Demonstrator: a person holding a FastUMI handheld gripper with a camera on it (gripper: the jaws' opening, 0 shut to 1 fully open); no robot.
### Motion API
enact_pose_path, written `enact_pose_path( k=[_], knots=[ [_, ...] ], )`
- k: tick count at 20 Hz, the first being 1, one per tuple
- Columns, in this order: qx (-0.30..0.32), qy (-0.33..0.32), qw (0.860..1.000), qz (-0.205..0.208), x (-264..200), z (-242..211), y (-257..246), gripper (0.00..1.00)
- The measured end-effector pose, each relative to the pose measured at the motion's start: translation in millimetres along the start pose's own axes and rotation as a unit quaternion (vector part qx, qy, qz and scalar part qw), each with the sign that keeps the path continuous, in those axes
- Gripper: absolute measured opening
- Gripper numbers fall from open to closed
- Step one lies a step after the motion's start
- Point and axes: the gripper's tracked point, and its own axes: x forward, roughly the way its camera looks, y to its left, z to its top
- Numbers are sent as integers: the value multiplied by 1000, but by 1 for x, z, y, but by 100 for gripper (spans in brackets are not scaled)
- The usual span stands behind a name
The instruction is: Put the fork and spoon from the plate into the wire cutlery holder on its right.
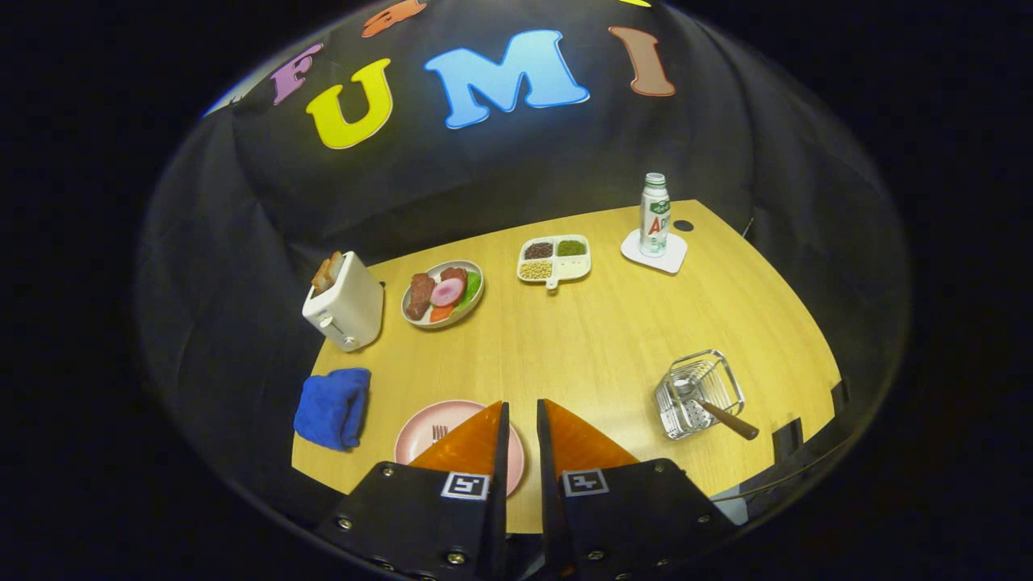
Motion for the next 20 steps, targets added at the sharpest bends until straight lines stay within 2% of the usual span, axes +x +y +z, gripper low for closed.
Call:
enact_pose_path(
  k=[9, 20],
  knots=[
    [-45, 56, 995, 66, 36, -32, 80, 19],
    [-65, 148, 983, 86, 75, -97, 115, 20]
  ],
)
